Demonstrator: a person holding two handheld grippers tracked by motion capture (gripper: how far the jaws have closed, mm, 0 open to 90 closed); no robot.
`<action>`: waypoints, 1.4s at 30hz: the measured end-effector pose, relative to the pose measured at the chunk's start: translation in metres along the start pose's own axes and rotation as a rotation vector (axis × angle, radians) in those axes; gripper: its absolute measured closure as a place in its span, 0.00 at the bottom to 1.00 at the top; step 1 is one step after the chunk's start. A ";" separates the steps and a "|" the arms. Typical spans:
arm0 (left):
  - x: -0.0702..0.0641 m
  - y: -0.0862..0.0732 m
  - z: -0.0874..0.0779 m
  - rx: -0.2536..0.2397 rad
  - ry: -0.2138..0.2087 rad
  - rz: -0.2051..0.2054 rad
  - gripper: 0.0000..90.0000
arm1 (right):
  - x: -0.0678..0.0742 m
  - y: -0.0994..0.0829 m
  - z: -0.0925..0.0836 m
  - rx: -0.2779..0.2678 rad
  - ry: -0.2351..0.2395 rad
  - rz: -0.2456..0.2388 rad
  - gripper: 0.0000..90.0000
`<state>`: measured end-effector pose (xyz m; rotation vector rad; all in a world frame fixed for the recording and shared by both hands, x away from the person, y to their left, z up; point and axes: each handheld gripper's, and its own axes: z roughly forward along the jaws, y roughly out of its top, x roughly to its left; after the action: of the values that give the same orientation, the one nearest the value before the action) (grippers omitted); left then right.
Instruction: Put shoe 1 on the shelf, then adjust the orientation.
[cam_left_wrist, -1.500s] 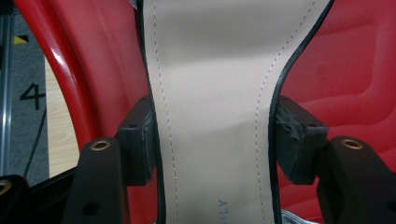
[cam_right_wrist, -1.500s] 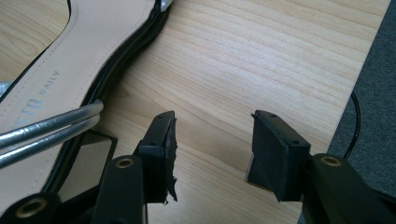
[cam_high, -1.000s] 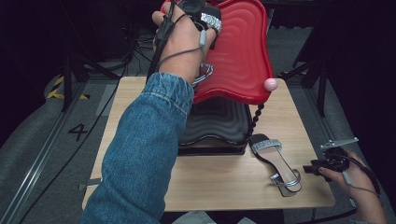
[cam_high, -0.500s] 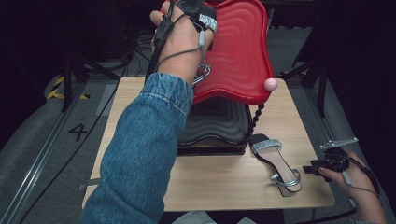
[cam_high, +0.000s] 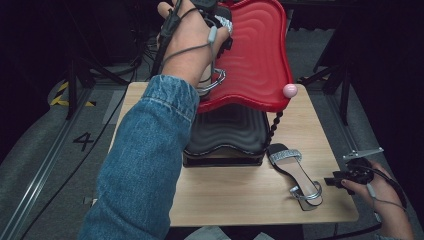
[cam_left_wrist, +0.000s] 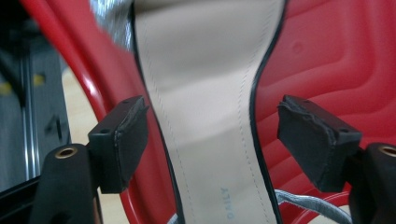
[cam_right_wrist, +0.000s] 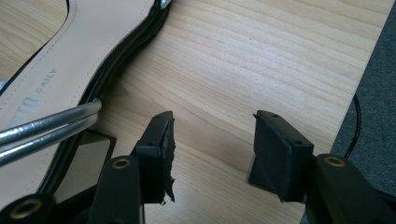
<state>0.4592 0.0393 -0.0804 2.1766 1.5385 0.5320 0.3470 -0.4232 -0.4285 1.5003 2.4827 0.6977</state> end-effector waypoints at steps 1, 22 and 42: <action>0.002 0.000 -0.001 -0.016 -0.014 0.019 0.29 | 0.000 0.000 0.000 -0.001 -0.001 0.000 0.54; 0.051 -0.020 -0.015 -0.336 -0.434 0.425 0.43 | -0.001 0.005 0.001 -0.006 -0.004 -0.007 0.54; 0.063 -0.050 -0.015 -0.420 -0.683 0.578 0.49 | 0.000 0.022 0.010 -0.004 0.005 -0.028 0.53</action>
<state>0.4311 0.1155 -0.0906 2.1136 0.3979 0.2001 0.3680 -0.4112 -0.4265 1.4616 2.4988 0.7023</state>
